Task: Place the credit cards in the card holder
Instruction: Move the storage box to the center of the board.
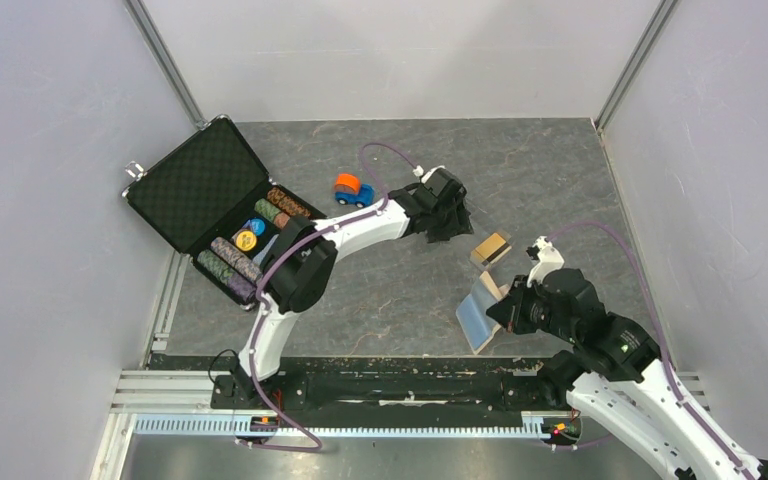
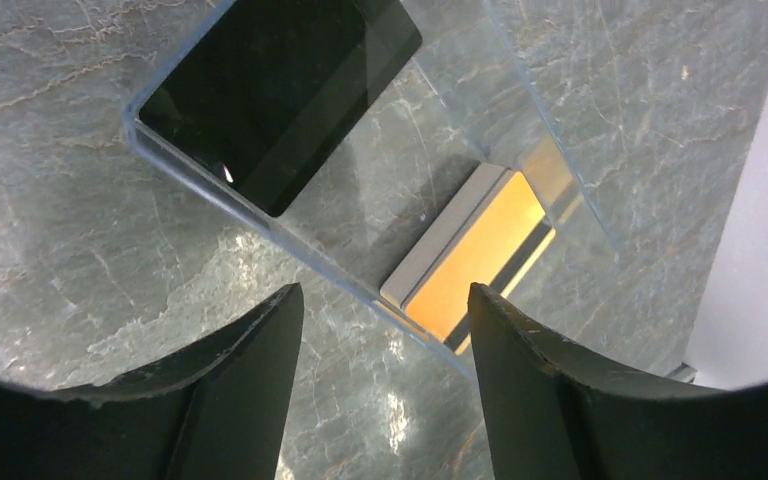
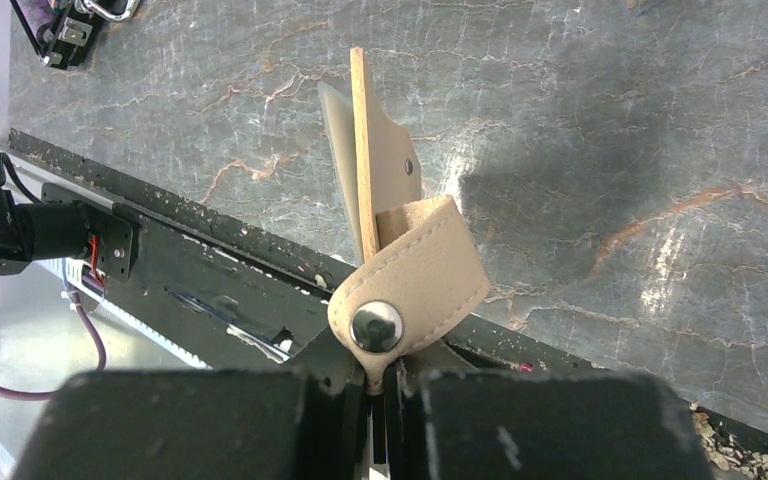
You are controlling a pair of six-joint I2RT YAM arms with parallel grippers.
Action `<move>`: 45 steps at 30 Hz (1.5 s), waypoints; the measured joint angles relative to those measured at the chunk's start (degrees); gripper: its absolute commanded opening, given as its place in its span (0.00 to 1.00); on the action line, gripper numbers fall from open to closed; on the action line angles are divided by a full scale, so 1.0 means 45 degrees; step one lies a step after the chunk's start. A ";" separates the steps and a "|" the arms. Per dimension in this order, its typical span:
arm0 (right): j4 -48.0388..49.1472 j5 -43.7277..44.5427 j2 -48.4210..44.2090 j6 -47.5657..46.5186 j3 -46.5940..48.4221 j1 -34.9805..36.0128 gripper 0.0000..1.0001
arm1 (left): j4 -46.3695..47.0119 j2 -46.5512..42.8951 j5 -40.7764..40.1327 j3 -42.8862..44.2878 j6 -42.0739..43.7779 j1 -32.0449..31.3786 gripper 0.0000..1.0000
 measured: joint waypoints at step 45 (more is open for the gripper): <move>0.1205 -0.0316 0.2064 -0.1001 0.0593 0.0000 0.00 | -0.5319 -0.1185 0.0476 -0.0223 0.6635 0.1943 0.75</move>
